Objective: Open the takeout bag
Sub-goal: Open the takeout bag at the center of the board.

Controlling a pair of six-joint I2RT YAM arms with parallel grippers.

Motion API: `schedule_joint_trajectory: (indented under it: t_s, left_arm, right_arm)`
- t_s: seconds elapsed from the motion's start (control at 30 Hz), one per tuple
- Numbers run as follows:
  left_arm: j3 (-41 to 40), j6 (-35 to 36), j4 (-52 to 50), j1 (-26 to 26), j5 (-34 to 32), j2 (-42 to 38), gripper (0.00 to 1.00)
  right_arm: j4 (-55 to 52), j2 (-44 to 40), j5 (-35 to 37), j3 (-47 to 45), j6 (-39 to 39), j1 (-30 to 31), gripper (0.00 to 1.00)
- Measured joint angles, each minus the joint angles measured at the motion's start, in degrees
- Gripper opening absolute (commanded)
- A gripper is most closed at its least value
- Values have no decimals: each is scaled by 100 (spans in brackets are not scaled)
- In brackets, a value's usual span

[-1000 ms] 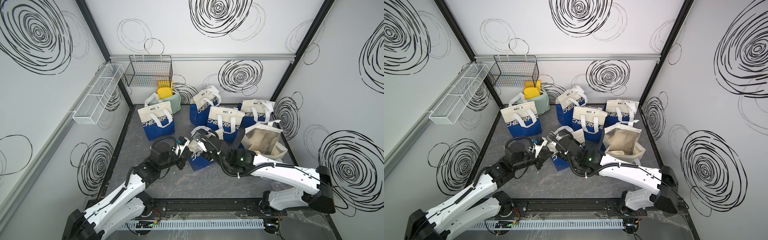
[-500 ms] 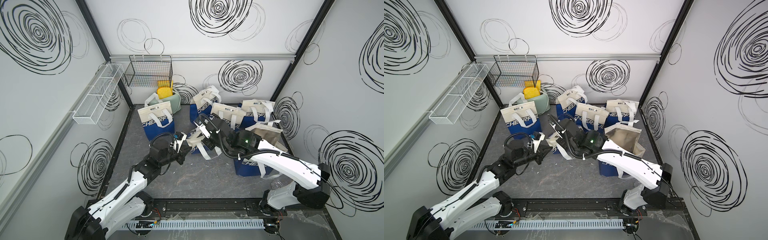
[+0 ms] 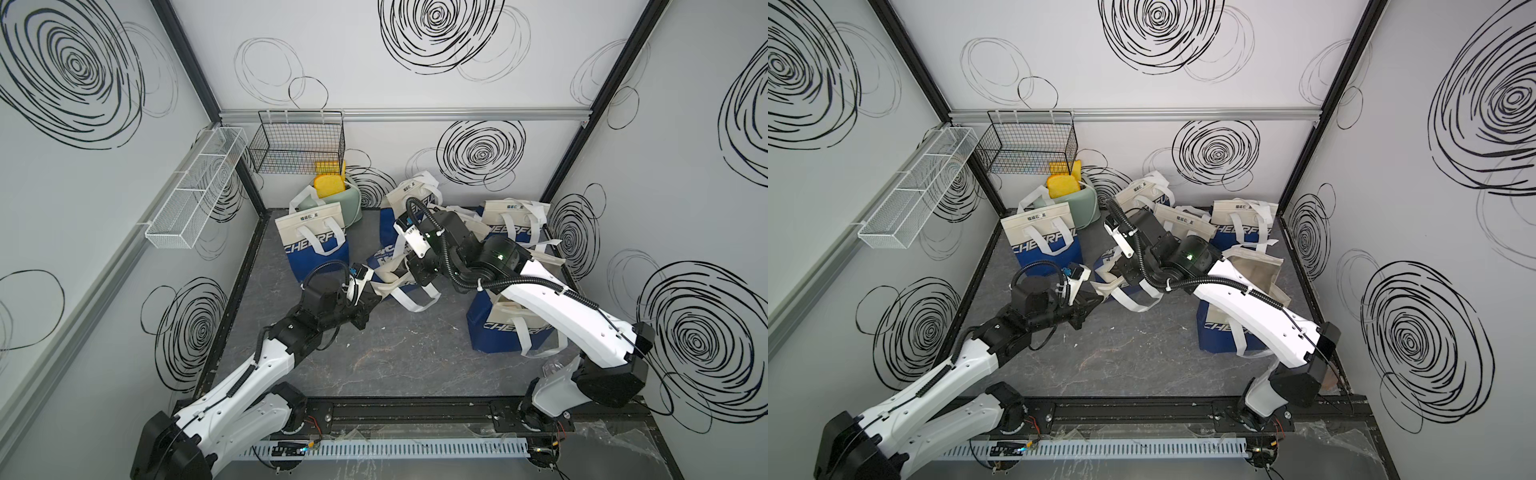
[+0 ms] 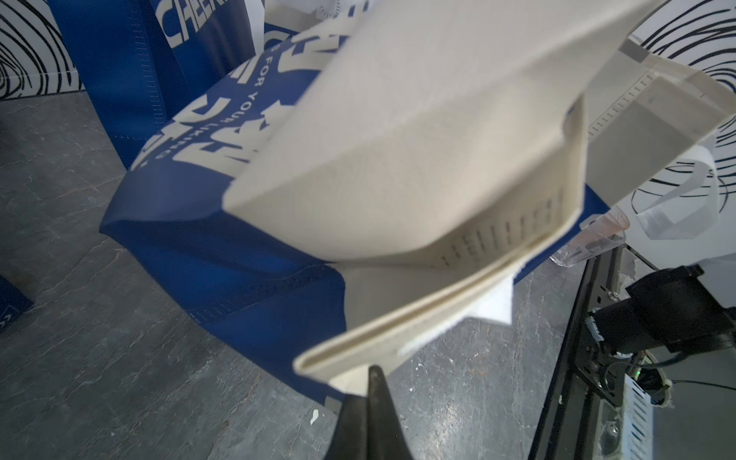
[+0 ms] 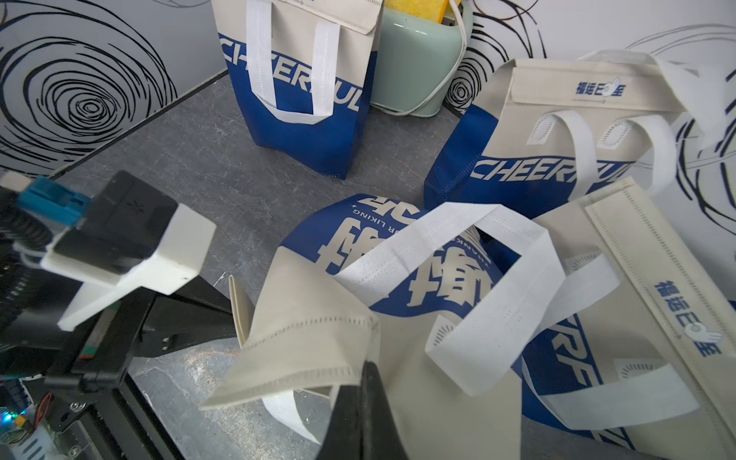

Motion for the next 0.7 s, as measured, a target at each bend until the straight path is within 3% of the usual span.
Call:
schedule_joint_trajectory:
  t_s: [0.1,0.2,0.3,0.7]
  left_arm:
    - [291,0,-549,20,9,-26,0]
    - [553,-24,-953,20,42,-28,0]
    - [791,-72,-1268,39,44,-9,0]
    - [1152,-229,-1609,52,92,227,0]
  right_arm:
    - [227,-221,-144,-457,57,-9,4]
    - [396,-404,-278,-796,142,-17,26]
    - [577,-525,-365,-979,175,-17,39]
    - [1056,-1207,-155,-1952,146,63,47]
